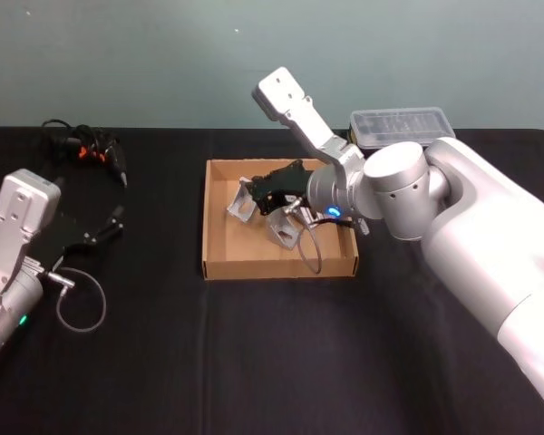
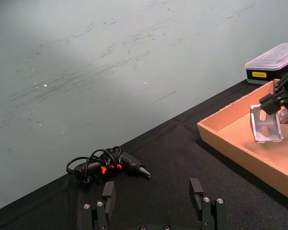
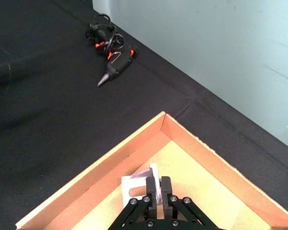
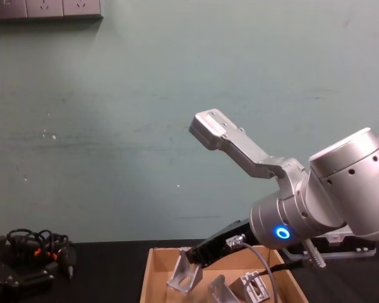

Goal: Use one hand to pick up the angle iron from the table and place it into the box.

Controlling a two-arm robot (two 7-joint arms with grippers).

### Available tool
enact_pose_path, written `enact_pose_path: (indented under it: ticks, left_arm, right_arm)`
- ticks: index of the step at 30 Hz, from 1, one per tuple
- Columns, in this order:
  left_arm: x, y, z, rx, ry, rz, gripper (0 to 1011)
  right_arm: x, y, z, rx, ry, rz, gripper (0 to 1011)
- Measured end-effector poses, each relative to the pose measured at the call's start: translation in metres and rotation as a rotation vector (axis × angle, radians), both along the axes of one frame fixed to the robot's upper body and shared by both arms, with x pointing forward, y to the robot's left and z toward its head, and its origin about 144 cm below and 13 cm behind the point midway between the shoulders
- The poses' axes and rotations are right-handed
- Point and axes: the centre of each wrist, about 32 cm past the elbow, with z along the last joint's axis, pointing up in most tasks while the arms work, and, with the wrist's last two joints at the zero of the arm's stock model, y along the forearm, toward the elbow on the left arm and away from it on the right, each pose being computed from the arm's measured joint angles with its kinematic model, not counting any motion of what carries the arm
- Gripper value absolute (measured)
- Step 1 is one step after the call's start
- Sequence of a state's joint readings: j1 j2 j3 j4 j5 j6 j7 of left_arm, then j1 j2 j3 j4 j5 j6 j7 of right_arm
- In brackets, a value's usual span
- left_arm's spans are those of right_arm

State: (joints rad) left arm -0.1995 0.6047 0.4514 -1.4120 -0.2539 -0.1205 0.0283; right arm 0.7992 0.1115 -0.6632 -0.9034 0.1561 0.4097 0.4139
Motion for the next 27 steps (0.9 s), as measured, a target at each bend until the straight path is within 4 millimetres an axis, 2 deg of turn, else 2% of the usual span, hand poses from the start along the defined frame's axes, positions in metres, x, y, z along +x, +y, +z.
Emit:
enact_pose_path:
  ticks: [18, 27]
  left_arm:
    - [0.0, 0.0, 0.0, 0.0, 0.0, 0.0, 1011]
    - [0.0, 0.0, 0.0, 0.0, 0.0, 0.0, 1011]
  right_arm:
    - [0.003, 0.0019, -0.0029, -0.002, 0.017, 0.008, 77]
    - [0.0031, 0.0022, -0.0026, -0.004, 0.017, 0.007, 312]
